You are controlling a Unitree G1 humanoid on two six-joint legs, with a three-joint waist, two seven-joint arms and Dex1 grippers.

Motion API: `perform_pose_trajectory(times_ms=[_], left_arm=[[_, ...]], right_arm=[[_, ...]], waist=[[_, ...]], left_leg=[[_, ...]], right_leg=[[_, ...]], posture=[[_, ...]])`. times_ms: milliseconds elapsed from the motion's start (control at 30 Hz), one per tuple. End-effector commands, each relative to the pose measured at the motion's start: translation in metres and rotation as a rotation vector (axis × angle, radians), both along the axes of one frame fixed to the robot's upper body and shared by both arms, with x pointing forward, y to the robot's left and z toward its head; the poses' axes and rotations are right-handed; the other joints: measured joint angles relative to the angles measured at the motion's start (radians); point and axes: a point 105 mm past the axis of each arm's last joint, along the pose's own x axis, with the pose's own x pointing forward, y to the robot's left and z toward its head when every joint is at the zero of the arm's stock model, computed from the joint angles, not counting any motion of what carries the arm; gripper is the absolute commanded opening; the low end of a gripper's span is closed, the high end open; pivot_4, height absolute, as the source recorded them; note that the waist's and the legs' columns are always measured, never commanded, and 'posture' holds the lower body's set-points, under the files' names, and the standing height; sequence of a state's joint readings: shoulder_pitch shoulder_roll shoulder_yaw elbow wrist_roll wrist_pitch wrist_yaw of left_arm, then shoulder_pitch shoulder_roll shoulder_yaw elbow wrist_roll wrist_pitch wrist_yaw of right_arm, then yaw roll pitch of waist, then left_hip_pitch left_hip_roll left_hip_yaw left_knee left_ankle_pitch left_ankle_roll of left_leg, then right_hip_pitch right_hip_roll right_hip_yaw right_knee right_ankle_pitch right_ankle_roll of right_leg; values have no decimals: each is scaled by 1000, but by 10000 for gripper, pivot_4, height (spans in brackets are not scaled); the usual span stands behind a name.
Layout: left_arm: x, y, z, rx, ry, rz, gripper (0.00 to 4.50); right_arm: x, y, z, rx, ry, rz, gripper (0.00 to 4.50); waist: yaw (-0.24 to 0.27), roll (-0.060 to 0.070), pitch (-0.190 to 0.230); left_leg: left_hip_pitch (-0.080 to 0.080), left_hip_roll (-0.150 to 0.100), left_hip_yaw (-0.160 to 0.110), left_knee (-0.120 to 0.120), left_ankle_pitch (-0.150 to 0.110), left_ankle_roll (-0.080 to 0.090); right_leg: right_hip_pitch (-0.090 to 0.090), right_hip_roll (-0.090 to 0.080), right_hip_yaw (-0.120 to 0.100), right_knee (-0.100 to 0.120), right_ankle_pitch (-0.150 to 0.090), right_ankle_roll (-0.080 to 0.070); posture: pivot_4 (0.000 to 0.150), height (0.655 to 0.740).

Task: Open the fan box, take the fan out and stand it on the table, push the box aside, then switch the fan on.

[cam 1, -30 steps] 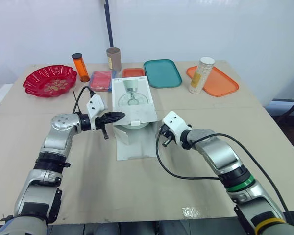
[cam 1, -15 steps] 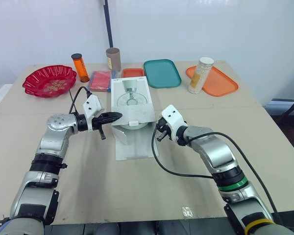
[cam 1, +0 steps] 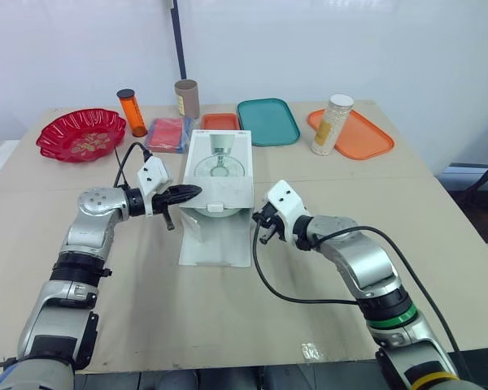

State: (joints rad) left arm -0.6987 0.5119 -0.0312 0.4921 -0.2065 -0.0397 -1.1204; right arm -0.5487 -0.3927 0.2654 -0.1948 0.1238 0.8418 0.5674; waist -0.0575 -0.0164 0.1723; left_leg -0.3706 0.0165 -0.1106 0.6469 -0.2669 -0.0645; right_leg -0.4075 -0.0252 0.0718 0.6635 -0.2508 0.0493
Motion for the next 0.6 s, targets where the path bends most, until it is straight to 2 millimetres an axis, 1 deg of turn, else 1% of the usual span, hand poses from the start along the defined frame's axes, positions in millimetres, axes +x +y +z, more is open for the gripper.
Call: perform_pose_trajectory(times_ms=[33,133,233,333,400,500,600], left_arm=[[-1,0,-9,32,30,-6,0],[-2,-1,-9,32,31,-7,0],[-2,-2,-10,31,31,-8,0],[-3,-1,-11,31,32,-6,0],[-3,-1,-12,31,34,-5,0],[-3,-1,-13,31,35,-4,0],[-3,-2,-13,30,34,-4,0]], right_arm=[[-5,9,12,27,-38,50,559],[-5,0,11,14,-29,44,559],[-17,-6,14,-6,-21,109,559],[-35,-5,23,-10,-37,217,559],[-43,-4,31,5,-48,258,559],[-48,-1,41,38,-60,292,559],[-49,3,54,111,-76,312,559]], waist=[[0,0,0],[0,0,0],[0,0,0],[1,0,0],[-1,0,0],[-1,0,0],[0,0,0]], left_leg=[[0,0,0,0,0,0],[0,0,0,0,0,0],[0,0,0,0,0,0],[0,0,0,0,0,1],[0,0,0,0,0,1],[1,0,0,0,0,1],[1,0,0,0,0,1]], right_leg=[[0,0,0,0,0,0],[0,0,0,0,0,0],[0,0,0,0,0,0],[0,0,0,0,0,0],[0,0,0,0,0,0],[1,0,0,0,0,0],[1,0,0,0,0,0]], posture=[[1500,7400],[1500,7400],[1500,7400],[1500,7400],[1500,7400],[1500,7400],[1500,7400]])
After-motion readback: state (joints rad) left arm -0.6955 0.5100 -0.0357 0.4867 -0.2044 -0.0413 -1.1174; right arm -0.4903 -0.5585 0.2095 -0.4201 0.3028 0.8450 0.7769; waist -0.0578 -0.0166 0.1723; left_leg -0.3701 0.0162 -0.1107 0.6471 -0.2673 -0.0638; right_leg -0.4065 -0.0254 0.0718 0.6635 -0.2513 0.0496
